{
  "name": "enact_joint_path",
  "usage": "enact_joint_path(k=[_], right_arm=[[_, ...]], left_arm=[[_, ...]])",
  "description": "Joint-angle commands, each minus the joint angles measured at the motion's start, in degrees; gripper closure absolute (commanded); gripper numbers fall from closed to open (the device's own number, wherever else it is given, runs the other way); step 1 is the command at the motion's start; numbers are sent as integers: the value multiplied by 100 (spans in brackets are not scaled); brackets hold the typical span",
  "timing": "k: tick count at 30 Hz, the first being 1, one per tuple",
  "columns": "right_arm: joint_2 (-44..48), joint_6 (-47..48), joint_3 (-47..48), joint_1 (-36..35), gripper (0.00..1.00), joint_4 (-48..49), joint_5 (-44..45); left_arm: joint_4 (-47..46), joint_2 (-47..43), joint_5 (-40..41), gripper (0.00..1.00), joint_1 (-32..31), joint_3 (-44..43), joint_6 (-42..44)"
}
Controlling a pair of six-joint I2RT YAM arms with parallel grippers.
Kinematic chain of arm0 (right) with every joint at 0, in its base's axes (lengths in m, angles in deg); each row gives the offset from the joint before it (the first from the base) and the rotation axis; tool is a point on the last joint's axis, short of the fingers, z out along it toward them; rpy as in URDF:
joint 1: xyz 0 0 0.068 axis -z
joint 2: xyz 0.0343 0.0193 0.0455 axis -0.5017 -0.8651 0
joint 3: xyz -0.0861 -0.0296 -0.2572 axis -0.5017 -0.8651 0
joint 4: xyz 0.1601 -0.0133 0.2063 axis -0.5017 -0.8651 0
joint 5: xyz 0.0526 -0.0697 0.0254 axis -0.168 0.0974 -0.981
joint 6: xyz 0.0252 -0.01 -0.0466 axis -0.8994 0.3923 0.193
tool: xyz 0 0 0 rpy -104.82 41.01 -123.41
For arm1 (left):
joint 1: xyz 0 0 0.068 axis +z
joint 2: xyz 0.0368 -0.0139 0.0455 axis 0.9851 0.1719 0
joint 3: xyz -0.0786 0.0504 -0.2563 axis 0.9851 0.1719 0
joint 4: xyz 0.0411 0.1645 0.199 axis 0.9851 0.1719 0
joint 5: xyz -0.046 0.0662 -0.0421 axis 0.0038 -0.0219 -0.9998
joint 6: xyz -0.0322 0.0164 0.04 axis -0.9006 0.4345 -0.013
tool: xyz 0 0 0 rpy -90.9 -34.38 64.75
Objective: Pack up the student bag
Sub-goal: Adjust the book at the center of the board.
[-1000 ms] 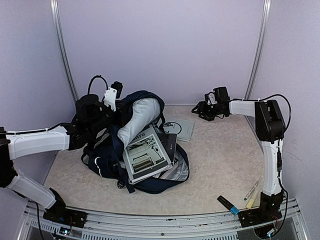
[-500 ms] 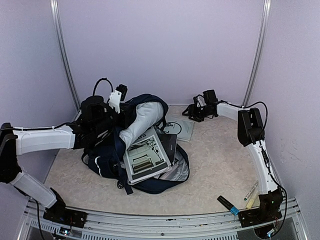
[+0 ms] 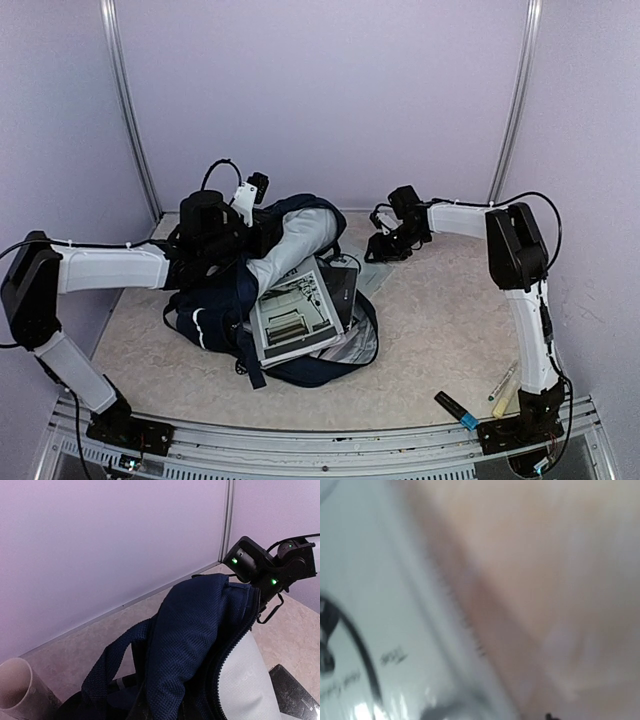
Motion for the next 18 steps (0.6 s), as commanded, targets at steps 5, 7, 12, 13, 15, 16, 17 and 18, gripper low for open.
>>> enact_joint_path(k=[5, 7, 12, 13, 15, 16, 17, 18], right_arm=[[1084, 46, -2556, -673, 54, -1043, 1112], [1392, -31, -3018, -742, 54, -1024, 1132], [2213, -226, -3611, -824, 54, -1182, 1186], [2356, -232, -3514, -820, 54, -1237, 1136], [2521, -248, -3062, -823, 53, -1346, 1146], [2528, -266, -2764, -824, 51, -1390, 1223], [2469, -270, -2405, -824, 49, -1387, 1304], [2347, -271, -2080, -824, 48, -1371, 1397]], left_arm=[[782, -1017, 754, 100, 168, 759, -105], [893, -1459, 899, 100, 162, 912, -129], [1362, -2557, 1575, 100, 153, 859, 119], [1343, -2772, 1760, 100, 155, 836, 224], [1315, -3141, 2084, 100, 153, 783, 406], [1335, -3277, 2196, 100, 157, 729, 489], [1388, -3393, 2280, 100, 158, 667, 554], [1451, -3444, 2343, 100, 158, 618, 608]])
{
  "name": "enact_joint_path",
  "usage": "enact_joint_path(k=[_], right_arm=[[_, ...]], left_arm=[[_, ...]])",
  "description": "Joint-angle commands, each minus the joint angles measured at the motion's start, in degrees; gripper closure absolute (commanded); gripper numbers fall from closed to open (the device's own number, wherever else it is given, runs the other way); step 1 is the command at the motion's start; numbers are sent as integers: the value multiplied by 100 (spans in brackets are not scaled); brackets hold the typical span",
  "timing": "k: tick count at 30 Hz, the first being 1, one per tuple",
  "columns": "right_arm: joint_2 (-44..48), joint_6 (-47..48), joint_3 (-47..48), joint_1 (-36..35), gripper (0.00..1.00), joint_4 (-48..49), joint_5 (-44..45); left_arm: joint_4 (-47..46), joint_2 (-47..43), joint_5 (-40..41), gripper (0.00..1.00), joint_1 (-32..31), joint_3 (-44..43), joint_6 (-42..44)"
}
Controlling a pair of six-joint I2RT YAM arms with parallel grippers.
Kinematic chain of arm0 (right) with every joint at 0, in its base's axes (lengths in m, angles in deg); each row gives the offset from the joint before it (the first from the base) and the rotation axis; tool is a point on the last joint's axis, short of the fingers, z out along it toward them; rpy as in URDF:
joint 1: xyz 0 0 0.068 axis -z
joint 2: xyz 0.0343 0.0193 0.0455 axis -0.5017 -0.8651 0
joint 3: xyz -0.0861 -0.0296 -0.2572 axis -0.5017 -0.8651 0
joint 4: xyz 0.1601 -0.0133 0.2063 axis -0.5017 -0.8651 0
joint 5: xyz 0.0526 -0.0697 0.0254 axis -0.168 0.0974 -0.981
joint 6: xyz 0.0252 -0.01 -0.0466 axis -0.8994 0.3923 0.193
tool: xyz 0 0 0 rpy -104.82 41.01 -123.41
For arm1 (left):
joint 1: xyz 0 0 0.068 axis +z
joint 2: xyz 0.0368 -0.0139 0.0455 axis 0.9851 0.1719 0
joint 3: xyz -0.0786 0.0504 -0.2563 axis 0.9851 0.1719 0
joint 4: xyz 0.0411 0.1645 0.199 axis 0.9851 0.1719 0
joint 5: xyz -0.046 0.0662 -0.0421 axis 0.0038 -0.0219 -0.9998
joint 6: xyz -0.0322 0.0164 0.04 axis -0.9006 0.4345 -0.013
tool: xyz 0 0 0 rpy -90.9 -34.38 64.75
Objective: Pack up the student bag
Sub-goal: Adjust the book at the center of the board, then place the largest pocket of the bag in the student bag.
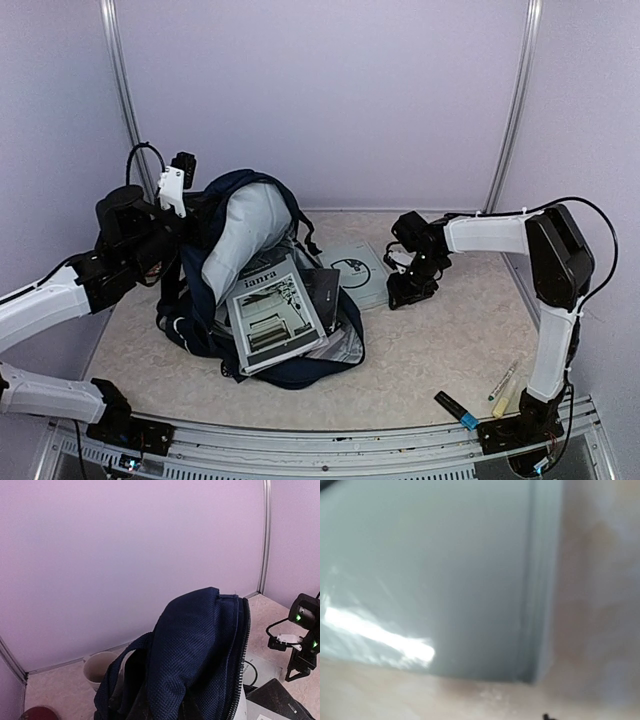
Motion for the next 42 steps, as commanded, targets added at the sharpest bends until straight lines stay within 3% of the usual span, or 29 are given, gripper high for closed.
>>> enact_joint_path(k=[1, 5, 10, 18, 20, 26, 31, 33, 38, 42], right_arm=[[-230, -110, 1418, -61, 46, -527, 388], [-1336, -153, 3030, -91, 35, -687, 817], [-2437, -95, 4166, -123, 1, -852, 872], [-3389, 172, 4800, -145, 2, -1074, 537], [-3404, 170, 4618, -149, 4, -1250, 604], [-2331, 120, 2075, -166, 13, -555, 451], [-1216, -162, 370, -162, 14, -233, 515], [-881, -272, -181, -167, 14, -139, 491], [-24, -484, -714, -167, 13, 57, 275], [743, -607, -782, -162, 7, 236, 307]], left_arm=[[121, -454, 1098, 100, 132, -261, 429], [329, -519, 1485, 100, 134, -381, 649], [538, -478, 2249, 100, 158, -664, 1096], [625, -291, 2664, 100, 232, -963, 1270], [621, -361, 2624, 100, 247, -984, 1226], [625, -392, 2311, 100, 247, -845, 1081], [846, -126, 2023, 100, 248, -1001, 964], [986, -54, 1704, 90, 242, -1068, 875], [1624, 142, 226, 44, 144, -1484, 473], [1680, 222, -337, 19, -705, -1977, 641]])
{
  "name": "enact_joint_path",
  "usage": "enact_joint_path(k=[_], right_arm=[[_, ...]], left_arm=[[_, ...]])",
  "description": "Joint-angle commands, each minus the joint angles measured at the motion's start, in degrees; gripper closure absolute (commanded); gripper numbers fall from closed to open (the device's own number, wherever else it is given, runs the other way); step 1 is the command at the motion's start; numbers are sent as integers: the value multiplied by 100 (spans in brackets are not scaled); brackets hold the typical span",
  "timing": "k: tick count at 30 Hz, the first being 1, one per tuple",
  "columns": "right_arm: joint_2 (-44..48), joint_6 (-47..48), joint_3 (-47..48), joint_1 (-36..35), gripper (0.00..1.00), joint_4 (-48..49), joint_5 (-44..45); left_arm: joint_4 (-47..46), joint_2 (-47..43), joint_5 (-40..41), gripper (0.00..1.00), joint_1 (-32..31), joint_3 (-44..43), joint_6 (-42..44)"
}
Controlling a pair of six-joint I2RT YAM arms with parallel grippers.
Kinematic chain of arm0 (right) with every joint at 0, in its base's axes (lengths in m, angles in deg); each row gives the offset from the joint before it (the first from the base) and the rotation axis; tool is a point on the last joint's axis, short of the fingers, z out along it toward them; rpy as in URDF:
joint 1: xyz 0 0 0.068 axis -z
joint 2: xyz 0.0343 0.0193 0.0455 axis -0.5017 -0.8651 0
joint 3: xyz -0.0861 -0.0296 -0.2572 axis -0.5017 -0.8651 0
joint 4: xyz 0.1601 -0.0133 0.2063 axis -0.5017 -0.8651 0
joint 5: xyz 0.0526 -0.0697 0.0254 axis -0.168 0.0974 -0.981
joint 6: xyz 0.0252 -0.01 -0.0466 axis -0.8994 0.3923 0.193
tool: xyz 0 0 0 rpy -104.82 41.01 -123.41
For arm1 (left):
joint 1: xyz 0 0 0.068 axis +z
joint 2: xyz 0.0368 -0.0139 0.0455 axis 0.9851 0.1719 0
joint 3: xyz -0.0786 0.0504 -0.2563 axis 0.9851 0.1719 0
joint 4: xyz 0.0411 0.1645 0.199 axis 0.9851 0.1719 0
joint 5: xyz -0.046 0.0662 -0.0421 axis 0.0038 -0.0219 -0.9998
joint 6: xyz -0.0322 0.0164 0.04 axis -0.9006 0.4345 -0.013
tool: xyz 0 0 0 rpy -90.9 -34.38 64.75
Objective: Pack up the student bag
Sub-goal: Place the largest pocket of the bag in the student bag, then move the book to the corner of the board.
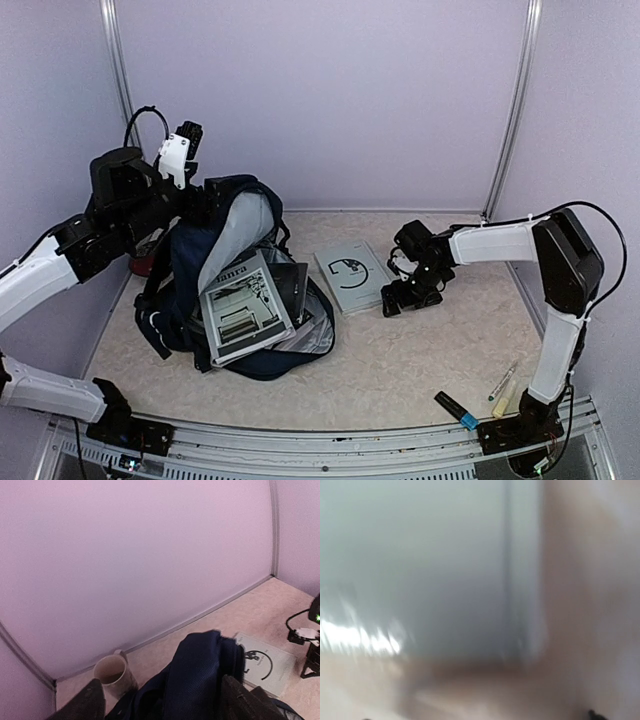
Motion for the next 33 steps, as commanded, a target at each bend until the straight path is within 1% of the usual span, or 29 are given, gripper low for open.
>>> enact_joint_path(k=[1, 2, 3, 5, 6, 8, 11, 13, 15, 18, 21, 23, 25, 33], right_arm=[[720, -207, -267, -46, 4, -320, 143], [905, -251, -333, -42, 1, -177, 158], [1109, -277, -426, -38, 0, -6, 171], [1433, -345, -615, -22, 0, 314, 228], [1589, -408, -710, -13, 0, 440, 280], [1837, -556, -900, -3, 0, 648, 331], [2108, -749, -1209, -3, 0, 1005, 90], [2245, -869, -1419, -3, 0, 1264, -113], [2334, -1027, -1595, -3, 1, 1429, -215], [2427, -1127, -1789, -3, 2, 1588, -259], [2415, -1180, -1937, -3, 4, 1731, -387], [2330, -1230, -2008, -3, 6, 1875, -530], [2212, -1290, -2040, -3, 7, 2006, -679], [1717, -1505, -2035, -3, 9, 2356, -1108]], left_arm=[[-92, 129, -956, 16, -924, -728, 27], [-81, 318, -1093, 14, -1093, -929, 14], [-7, 574, -1387, 13, -1163, -1158, -48], [272, 1372, -1965, 12, -1121, -1694, -289], [389, 1798, -2074, 12, -1094, -2088, -408], [627, 2957, -2327, 15, -1063, -2700, -504], [923, 4314, -2690, 22, -970, -3682, -767], [1079, 5168, -2625, 28, -874, -4277, -1050], [1376, 5927, -2277, 33, -826, -4914, -1152], [2065, 6993, -1955, 34, -725, -5925, -1172], [2714, 7916, -1956, 38, -428, -6746, -1697], [2738, 8325, -2193, 40, -233, -6900, -1965], [2563, 8533, -2416, 40, -100, -6828, -2098], [2142, 8950, -2895, 35, 43, -6730, -2196]])
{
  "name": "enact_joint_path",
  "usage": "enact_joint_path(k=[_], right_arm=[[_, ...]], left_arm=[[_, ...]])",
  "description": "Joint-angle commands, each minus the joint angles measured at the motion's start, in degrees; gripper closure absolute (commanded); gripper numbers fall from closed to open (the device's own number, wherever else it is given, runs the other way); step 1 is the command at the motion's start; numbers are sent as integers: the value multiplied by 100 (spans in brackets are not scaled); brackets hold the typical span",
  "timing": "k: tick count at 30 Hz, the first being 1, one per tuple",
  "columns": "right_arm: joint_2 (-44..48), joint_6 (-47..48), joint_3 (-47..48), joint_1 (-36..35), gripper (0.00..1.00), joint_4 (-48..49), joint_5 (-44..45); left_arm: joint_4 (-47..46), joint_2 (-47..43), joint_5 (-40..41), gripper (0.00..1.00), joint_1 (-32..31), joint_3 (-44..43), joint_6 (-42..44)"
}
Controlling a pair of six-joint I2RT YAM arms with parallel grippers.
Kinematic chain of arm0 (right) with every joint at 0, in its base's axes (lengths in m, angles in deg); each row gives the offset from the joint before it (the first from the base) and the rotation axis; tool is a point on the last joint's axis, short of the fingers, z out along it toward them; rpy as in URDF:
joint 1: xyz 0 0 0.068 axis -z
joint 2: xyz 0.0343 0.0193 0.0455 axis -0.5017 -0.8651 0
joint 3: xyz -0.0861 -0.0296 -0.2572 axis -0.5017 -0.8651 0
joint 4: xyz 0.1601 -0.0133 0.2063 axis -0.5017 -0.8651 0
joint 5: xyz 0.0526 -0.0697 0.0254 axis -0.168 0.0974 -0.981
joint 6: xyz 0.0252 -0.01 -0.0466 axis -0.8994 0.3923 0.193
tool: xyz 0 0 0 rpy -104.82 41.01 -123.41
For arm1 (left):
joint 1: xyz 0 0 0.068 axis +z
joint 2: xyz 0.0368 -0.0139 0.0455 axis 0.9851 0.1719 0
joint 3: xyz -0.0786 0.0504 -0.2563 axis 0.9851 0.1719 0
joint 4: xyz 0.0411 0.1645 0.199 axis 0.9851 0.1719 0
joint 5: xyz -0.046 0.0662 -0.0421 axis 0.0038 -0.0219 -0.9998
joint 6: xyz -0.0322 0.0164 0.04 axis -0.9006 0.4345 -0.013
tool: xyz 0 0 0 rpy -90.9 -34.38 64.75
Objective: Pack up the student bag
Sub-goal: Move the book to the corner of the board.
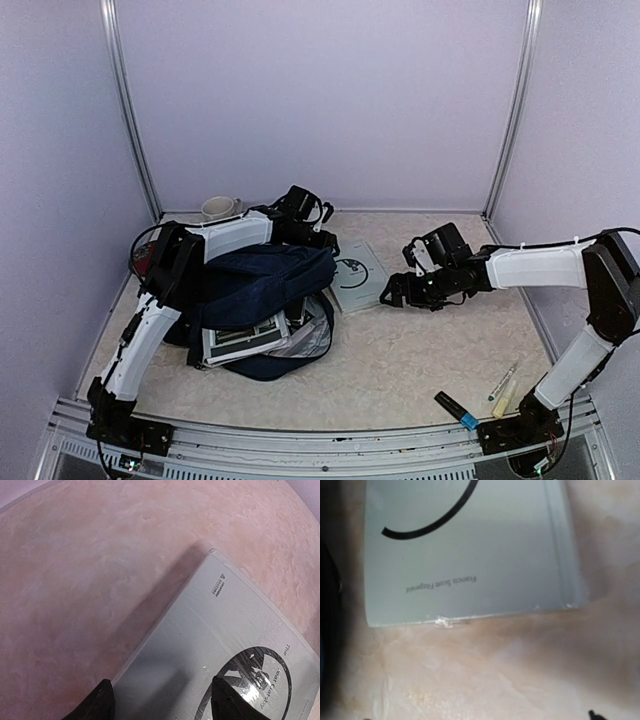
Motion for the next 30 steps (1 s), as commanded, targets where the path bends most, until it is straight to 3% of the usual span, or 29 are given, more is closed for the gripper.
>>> enact_joint_path(k=[1, 9, 19, 30], right_arm=[[-236, -205, -39, -5, 10, 327, -302], [-399, -385, -77, -14, 10, 447, -363], [-748, -1077, -324, -14, 17, 1164, -830], [-243, -2294, -1534, 190, 19, 2536, -641]], left_arm=[[-29, 424, -297, 33, 43, 76, -170], [-438, 513, 400, 33, 255, 109, -166], [-461, 447, -424, 41, 50, 726, -223], [-213, -224, -898, 46, -336, 1332, 207]])
